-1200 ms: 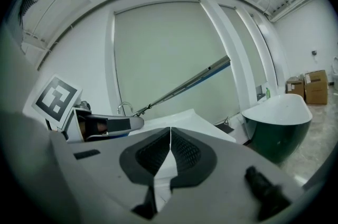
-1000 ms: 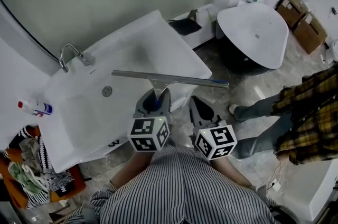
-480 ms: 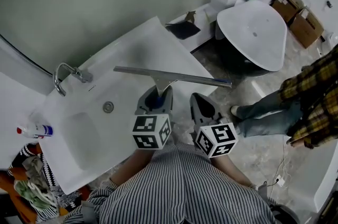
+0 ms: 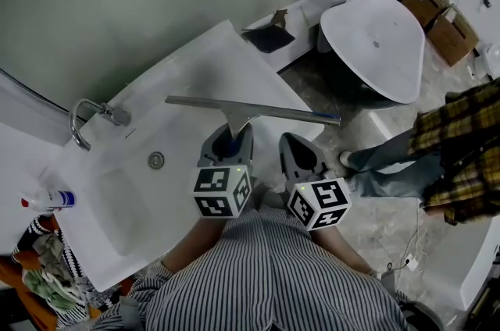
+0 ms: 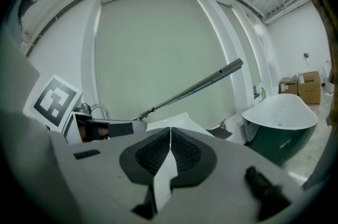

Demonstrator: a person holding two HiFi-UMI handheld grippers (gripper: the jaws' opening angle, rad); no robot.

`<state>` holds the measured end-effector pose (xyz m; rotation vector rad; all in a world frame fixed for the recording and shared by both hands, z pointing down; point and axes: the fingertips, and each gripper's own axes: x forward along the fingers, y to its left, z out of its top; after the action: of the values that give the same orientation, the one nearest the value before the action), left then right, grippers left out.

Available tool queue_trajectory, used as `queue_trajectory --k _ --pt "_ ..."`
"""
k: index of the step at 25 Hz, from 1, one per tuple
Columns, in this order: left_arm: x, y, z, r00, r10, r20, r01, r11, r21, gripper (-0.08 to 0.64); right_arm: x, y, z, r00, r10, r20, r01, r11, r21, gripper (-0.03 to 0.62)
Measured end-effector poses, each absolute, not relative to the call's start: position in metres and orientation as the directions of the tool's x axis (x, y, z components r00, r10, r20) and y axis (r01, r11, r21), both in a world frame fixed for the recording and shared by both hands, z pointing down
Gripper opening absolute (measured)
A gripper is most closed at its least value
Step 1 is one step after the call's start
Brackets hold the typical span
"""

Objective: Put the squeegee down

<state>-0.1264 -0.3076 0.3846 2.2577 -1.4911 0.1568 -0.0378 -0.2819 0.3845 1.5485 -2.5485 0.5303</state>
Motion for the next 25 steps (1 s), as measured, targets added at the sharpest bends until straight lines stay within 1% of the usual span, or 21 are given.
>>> queue_trajectory --k 11,25 --pt "-0.126 -0.338 0.383 0.352 -0.874 0.336 -0.922 -0.261 0.287 0.114 -0.024 -0.316 0.382 -0.519 -0.807 0.283 -0.852 0.461 -0.247 0.017" --pt "-0.105 -0.359 0.405 0.349 -0.849 0.398 -0.928 -0.253 0.273 0.114 -0.003 -0.325 0.405 -0.526 -0.783 0.33 -0.847 0.447 -0.288 0.017"
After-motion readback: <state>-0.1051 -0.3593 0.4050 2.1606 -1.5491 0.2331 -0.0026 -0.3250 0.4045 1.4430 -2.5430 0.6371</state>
